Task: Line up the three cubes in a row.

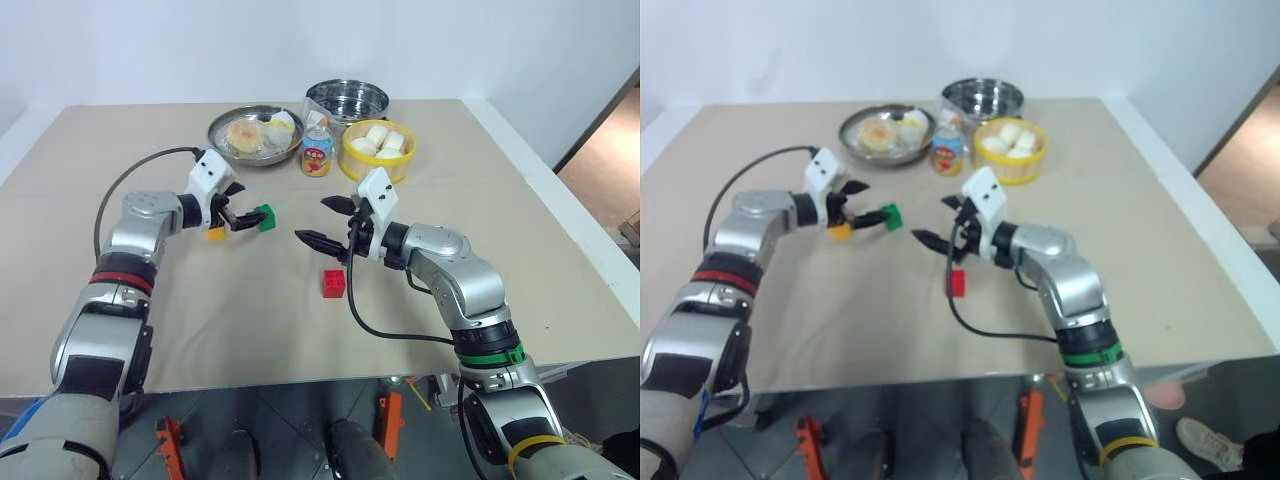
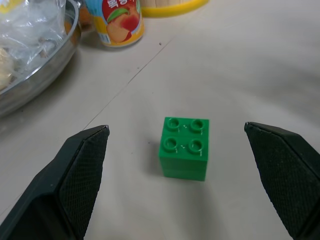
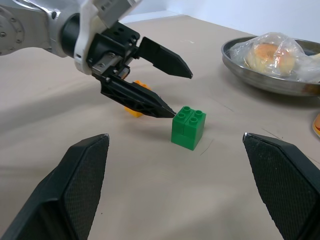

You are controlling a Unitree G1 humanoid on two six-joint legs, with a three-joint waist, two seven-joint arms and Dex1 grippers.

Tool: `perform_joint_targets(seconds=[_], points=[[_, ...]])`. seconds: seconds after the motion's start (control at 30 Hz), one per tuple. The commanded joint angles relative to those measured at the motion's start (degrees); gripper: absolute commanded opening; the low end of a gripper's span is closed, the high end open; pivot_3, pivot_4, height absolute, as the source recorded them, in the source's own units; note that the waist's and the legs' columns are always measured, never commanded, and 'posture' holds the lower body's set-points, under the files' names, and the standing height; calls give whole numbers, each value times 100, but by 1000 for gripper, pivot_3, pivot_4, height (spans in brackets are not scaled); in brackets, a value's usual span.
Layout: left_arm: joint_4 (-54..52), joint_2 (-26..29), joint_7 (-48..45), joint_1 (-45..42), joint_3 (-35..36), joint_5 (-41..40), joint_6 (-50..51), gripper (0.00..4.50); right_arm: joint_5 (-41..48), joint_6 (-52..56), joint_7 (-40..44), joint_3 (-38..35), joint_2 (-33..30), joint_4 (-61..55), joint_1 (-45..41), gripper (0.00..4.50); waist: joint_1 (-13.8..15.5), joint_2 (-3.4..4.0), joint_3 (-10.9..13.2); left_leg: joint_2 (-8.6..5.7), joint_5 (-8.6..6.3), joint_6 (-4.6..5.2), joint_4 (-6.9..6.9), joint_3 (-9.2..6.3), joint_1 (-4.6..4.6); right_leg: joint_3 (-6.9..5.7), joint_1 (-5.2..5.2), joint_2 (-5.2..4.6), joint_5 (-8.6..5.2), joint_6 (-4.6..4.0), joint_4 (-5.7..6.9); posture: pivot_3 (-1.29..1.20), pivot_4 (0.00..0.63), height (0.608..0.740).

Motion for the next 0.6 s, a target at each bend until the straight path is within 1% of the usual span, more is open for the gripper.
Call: perform_joint_targets(seconds=[0.03, 0.3, 0.6], points=[[576, -33, -22, -483, -38, 278, -479, 4500, 22, -35, -97, -34, -19, -316, -11, 4433, 0, 0, 0, 0, 0, 0, 0, -1, -1, 0, 0, 0, 0, 0, 0, 0, 150, 734], [1351, -163, 9, -888, -126, 709, -727, 4500, 23, -6, -195, -66, -83, -391, 26, 4433, -1, 0, 0, -2, -1, 1, 1, -9, -13, -6, -6, -1, 0, 0, 0, 0, 150, 734], [1644, -250, 1, -984, -49, 912, -663, 4500, 40, -2, -262, -70, -131, -393, 29, 4433, -1, 0, 0, -4, 0, 1, 4, -36, -26, -28, -9, -1, 0, -2, 1, 0, 150, 734]])
